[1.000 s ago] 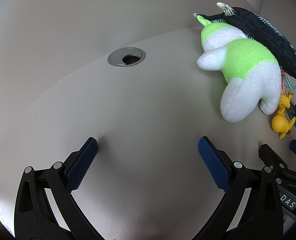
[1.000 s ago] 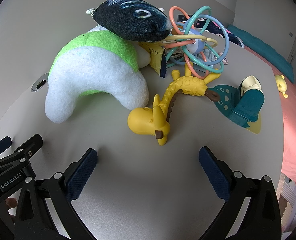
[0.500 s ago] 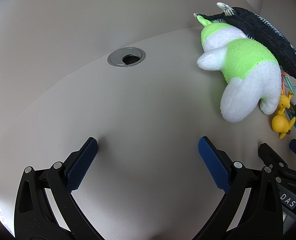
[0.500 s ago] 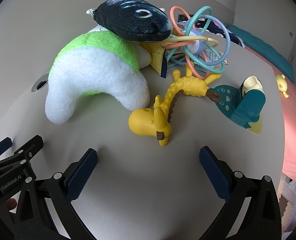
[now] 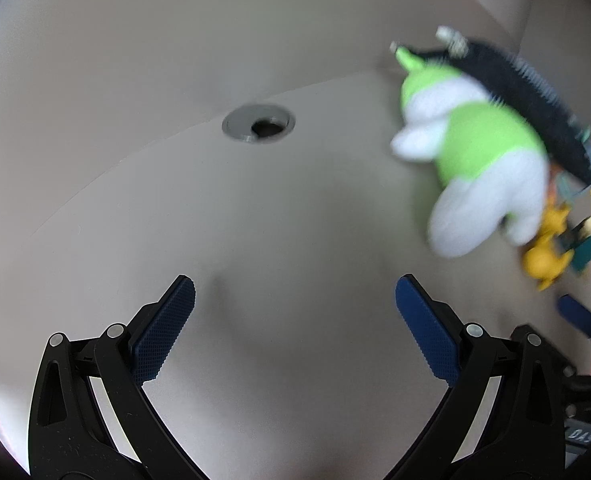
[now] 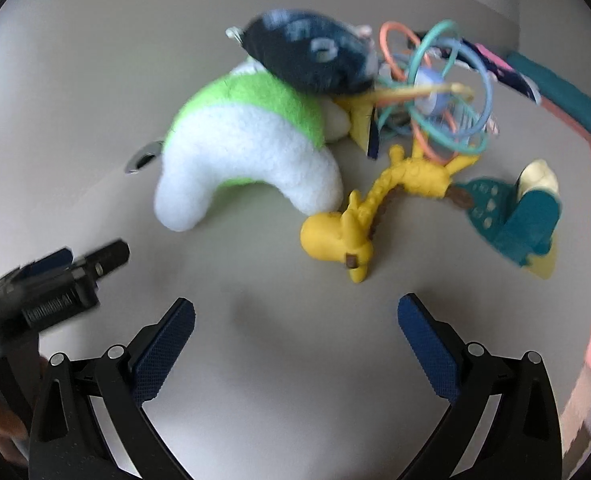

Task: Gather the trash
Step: 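Grasp the black fish plush with the left tool while the right tool grasps the teal potty toy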

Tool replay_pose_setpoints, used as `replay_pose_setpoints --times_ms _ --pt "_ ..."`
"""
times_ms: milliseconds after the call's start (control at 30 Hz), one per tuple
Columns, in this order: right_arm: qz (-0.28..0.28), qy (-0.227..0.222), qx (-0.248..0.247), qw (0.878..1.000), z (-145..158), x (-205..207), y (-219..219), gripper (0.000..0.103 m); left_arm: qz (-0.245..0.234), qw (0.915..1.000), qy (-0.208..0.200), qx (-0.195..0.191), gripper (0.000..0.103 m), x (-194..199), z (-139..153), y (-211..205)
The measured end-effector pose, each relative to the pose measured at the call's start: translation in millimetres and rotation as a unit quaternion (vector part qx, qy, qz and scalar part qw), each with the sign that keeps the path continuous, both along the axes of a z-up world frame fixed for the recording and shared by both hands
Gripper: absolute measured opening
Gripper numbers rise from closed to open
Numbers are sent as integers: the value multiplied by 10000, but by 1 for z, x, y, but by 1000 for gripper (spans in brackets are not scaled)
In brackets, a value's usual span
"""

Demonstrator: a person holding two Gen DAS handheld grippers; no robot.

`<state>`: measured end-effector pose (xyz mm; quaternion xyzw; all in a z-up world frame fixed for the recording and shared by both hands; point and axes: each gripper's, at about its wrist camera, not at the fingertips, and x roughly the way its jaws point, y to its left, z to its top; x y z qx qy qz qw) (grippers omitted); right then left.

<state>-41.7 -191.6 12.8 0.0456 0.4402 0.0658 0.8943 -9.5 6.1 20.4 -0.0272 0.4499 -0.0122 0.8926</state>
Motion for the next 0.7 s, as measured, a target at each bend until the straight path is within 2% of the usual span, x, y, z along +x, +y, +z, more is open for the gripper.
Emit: replay_pose_setpoints --times_ms 133,233,333,400,533,700 --pt "205 -223 8 9995 22 -9 -22 101 -95 9996 -268 23 97 -6 33 -14" --pt "232 -244 139 9993 37 -8 -46 101 -199 9990 -314 -243 97 3 58 -31" --pt "11 -328 48 9994 47 -10 -71 100 -276 9983 -244 -444 97 23 74 -56" --pt "-216 -342 -25 9992 52 -7 -94 92 -333 9983 -217 -427 97 32 84 -76" --pt "-486 -174 -170 9985 39 17 -132 75 -373 9984 -175 -389 97 57 90 -110" --pt "-287 3 -481 9984 17 47 -146 69 -274 9992 -35 -302 97 80 89 -133"
